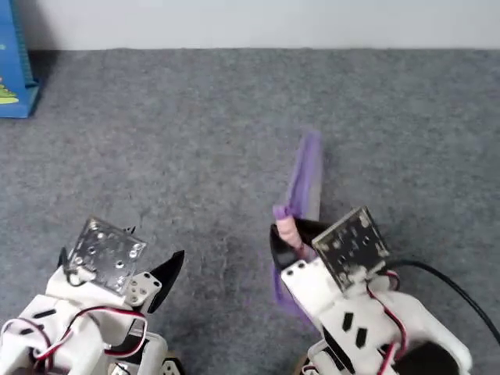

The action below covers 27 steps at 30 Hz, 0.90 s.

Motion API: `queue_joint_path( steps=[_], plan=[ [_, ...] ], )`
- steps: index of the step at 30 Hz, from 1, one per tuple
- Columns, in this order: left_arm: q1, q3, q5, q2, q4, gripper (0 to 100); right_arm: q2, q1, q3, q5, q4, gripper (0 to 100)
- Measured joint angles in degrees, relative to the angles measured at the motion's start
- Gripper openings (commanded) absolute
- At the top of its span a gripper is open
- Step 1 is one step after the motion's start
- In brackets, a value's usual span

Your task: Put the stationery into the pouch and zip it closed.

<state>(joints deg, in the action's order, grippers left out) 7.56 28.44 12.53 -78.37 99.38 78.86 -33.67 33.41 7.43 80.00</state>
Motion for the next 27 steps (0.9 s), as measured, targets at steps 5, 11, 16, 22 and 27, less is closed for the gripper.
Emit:
queue_joint_path(
  steps=[5, 11, 16, 22, 27],
  plan=[
    [-0.2, 0.8, 0.2, 0.0, 0.0, 25, 0.4, 2.8, -0.1, 1.7, 1.1, 0.8],
    [-0.4, 0.8, 0.2, 0.0, 0.0, 25, 0.4, 13.5, -0.8, 4.3, 0.8, 0.8],
    [-0.4, 0.8, 0.2, 0.0, 0.0, 25, 0.4, 15.8, -0.6, 4.4, -1.6, 0.8],
    [-0.4, 0.8, 0.2, 0.0, 0.0, 25, -0.6, 16.3, -0.4, -5.6, -11.3, 0.8],
    [-0.4, 0.8, -1.5, 0.0, 0.0, 32, -0.5, 11.4, -0.3, -12.0, -18.3, 0.8]
  ],
)
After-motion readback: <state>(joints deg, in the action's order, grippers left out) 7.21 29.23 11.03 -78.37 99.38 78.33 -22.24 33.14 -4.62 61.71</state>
